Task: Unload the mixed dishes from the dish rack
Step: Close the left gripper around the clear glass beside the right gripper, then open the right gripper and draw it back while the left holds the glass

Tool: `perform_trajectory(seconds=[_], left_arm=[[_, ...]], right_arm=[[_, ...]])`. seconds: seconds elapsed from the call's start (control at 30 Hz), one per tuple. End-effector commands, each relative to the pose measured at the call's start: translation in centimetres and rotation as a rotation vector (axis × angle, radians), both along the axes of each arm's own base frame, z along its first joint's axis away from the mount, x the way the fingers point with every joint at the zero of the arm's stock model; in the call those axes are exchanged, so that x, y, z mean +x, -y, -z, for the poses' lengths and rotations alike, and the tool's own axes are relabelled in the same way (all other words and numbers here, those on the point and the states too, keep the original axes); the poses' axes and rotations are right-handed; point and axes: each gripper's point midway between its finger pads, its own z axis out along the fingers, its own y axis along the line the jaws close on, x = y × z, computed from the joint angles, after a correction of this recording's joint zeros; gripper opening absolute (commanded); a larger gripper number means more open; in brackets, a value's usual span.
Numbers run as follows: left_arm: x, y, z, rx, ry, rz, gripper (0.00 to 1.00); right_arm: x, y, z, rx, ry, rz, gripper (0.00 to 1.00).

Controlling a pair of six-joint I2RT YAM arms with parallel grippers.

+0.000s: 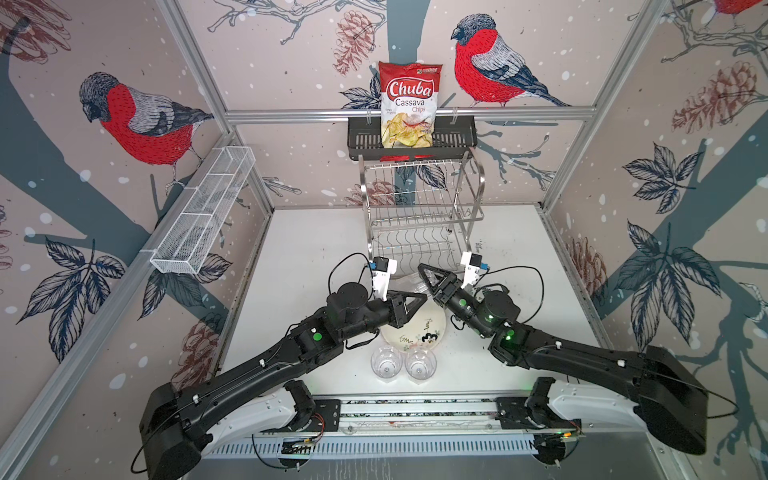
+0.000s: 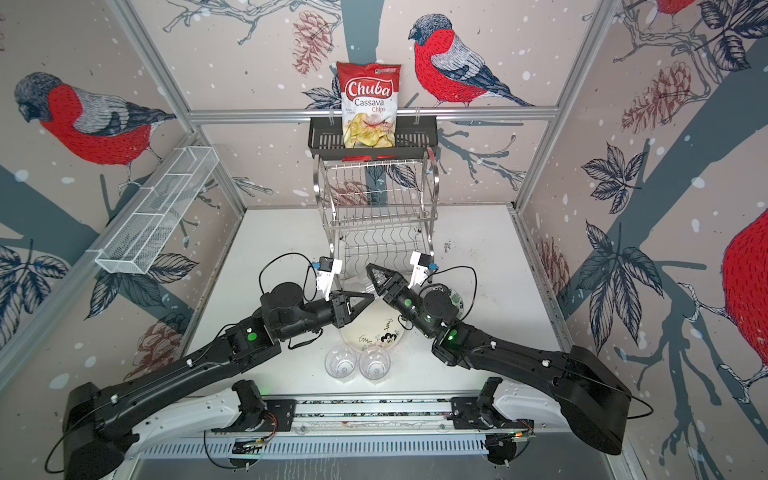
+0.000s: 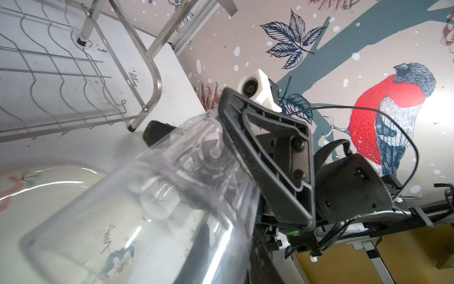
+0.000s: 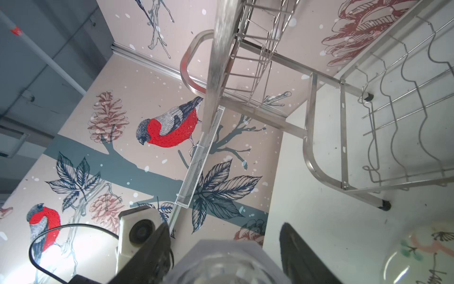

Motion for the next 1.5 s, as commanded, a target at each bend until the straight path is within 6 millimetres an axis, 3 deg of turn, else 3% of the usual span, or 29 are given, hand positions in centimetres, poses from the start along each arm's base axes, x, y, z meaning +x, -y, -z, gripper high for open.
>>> perform_trajectory(seconds=[0.0, 0.13, 0.23, 0.3, 0.33, 0.37, 0.57, 0.67, 0.7, 0.8, 0.97, 1.23, 1.47], left_arm=[[1.4, -0.5, -2.6, -0.055, 0.076, -0.078, 0.13], [1.5, -0.8, -3.4, -0.048, 0.094, -0.09, 0.0], [1.5, -0.9, -3.6, -0.034, 0.1, -0.093, 0.0], [1.5, -0.8, -3.6, -0.011, 0.098, -0.088, 0.0], [1.5, -0.7, -3.7, 0.008, 0.099, -0.08, 0.0], [1.4, -0.4, -3.7, 0.03, 0.097, -0.063, 0.0], [1.1, 0.8, -3.0, 0.136, 0.072, 0.008, 0.0], [1.0, 1.0, -1.6, 0.197, 0.043, 0.027, 0.0], [1.1, 1.1, -2.6, 0.194, 0.052, 0.027, 0.0], [1.0, 1.4, -1.7, 0.256, 0.021, 0.047, 0.0], [-0.3, 1.6, -0.1, 0.406, -0.021, 0.079, 0.0], [-2.8, 2.1, 3.1, 0.673, -0.055, 0.122, 0.0], [-5.9, 4.8, 6.0, 0.921, -0.035, 0.259, 0.0]], right_arm=[[-1.6, -0.9, 0.0, -0.027, 0.046, -0.069, 0.08], [-1.8, -0.8, 0.3, -0.03, 0.042, -0.064, 0.12], [-1.9, -0.4, 0.6, -0.031, 0.032, -0.056, 0.23], [-1.9, 0.0, 0.9, -0.041, 0.023, -0.046, 0.43], [-1.9, 0.3, 1.1, -0.051, 0.017, -0.035, 0.63], [-1.9, 0.6, 1.3, -0.067, 0.017, -0.027, 0.73], [-1.5, 3.0, 1.5, -0.155, 0.022, 0.066, 1.0], [-1.3, 4.4, 1.9, -0.205, 0.019, 0.117, 0.99], [-1.2, 4.9, 2.1, -0.227, 0.016, 0.138, 0.99], [-0.4, 7.1, 3.3, -0.323, -0.007, 0.234, 0.99], [0.7, 11.5, 5.3, -0.476, -0.059, 0.364, 0.99], [0.7, 18.3, 6.9, -0.505, -0.109, 0.546, 0.99], [0.9, 20.4, 7.8, -0.544, -0.131, 0.597, 0.99]])
